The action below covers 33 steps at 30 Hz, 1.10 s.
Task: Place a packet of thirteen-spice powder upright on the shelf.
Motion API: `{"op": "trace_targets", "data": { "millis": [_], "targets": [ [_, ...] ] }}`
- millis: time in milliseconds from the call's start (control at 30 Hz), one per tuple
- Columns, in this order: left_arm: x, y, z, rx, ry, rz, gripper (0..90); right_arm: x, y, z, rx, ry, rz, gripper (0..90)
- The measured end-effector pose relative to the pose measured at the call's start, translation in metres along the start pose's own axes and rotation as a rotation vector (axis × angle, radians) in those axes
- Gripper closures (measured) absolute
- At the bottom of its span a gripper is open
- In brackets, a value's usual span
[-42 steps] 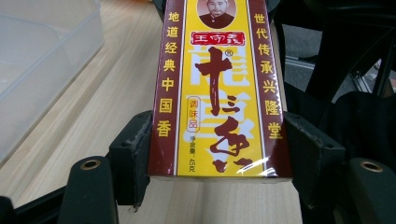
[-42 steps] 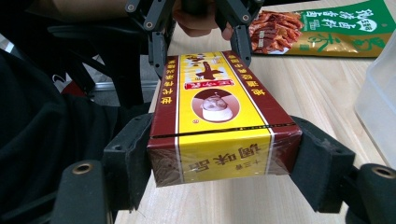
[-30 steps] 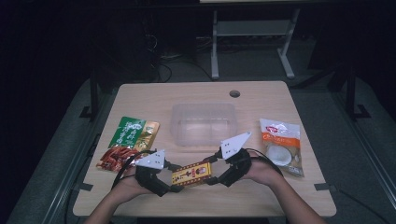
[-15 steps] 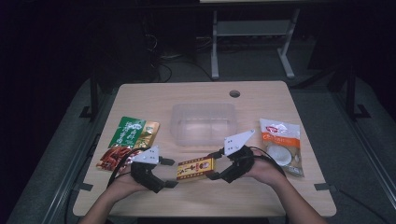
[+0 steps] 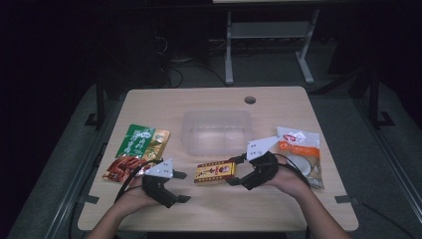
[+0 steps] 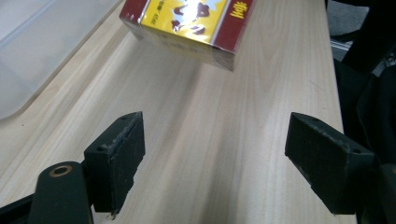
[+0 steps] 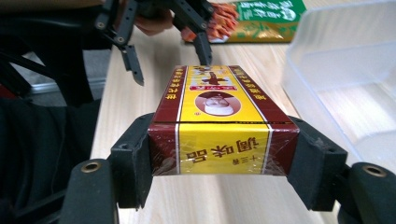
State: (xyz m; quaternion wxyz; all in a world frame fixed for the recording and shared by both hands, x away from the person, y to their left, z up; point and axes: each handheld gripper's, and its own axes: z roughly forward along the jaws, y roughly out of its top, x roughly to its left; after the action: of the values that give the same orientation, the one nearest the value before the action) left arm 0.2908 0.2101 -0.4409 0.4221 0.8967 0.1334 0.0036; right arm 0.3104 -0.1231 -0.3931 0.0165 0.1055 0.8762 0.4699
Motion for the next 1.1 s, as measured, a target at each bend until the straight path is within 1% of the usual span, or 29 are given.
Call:
{"op": "trace_targets", "data": {
  "millis": [33,67,100,167,200,233,300,367,467,500,600,633,667,733,900,1000,1100],
  "targets": [
    [0.0,0.0,0.001,0.002,0.007,0.003,19.4,-0.001,0.002,-0.002,0.012,-0.028,-0.001,32.0],
    [-0.001,0.001,0.001,0.004,0.011,0.009,19.3,-0.003,0.004,-0.003,0.017,-0.042,-0.001,32.0],
    [-0.001,0.001,0.002,-0.002,0.008,0.007,19.1,-0.004,0.005,-0.004,0.024,-0.051,-0.002,32.0],
    [-0.002,0.001,0.002,-0.006,0.007,0.0,19.1,-0.005,0.006,-0.004,0.024,-0.061,-0.004,32.0],
    [-0.002,0.001,0.002,-0.002,0.011,0.012,19.1,-0.007,0.007,-0.005,0.025,-0.065,0.0,32.0],
    [-0.002,0.001,0.002,-0.004,0.015,0.011,19.1,-0.009,0.01,-0.007,0.023,-0.075,-0.002,32.0],
    [-0.002,0.001,0.001,-0.004,0.02,0.01,19.1,-0.011,0.012,-0.009,0.019,-0.081,0.002,32.0],
    [-0.001,0.0,0.001,-0.008,0.02,0.004,19.1,-0.014,0.017,-0.012,0.003,-0.095,0.0,32.0],
    [0.0,-0.001,0.0,-0.006,0.028,-0.002,19.1,-0.02,0.025,-0.017,0.002,-0.114,-0.012,32.0],
    [0.001,-0.001,-0.001,-0.009,0.03,-0.011,19.1,-0.022,0.027,-0.018,-0.003,-0.116,-0.009,32.0],
    [0.002,-0.001,-0.002,-0.008,0.032,-0.007,19.1,-0.025,0.031,-0.021,-0.004,-0.124,-0.008,32.0],
    [0.002,-0.002,-0.002,-0.008,0.034,-0.005,19.1,-0.028,0.035,-0.022,-0.005,-0.135,-0.01,32.0],
    [0.002,-0.002,-0.002,-0.008,0.034,-0.005,19.1,-0.03,0.036,-0.022,-0.006,-0.135,-0.008,32.0],
    [0.002,-0.002,-0.002,-0.005,0.038,-0.008,19.2,-0.033,0.04,-0.022,-0.005,-0.147,-0.014,32.0],
    [0.002,-0.002,-0.002,-0.001,0.038,-0.004,19.1,-0.038,0.046,-0.021,-0.012,-0.152,-0.017,32.0],
    [0.002,-0.002,-0.002,0.0,0.036,-0.006,19.1,-0.044,0.056,-0.017,0.003,-0.167,-0.03,32.0],
    [0.001,-0.002,-0.001,-0.002,0.035,-0.008,19.1,-0.048,0.061,-0.015,0.008,-0.167,-0.03,32.0]
  ]
}}
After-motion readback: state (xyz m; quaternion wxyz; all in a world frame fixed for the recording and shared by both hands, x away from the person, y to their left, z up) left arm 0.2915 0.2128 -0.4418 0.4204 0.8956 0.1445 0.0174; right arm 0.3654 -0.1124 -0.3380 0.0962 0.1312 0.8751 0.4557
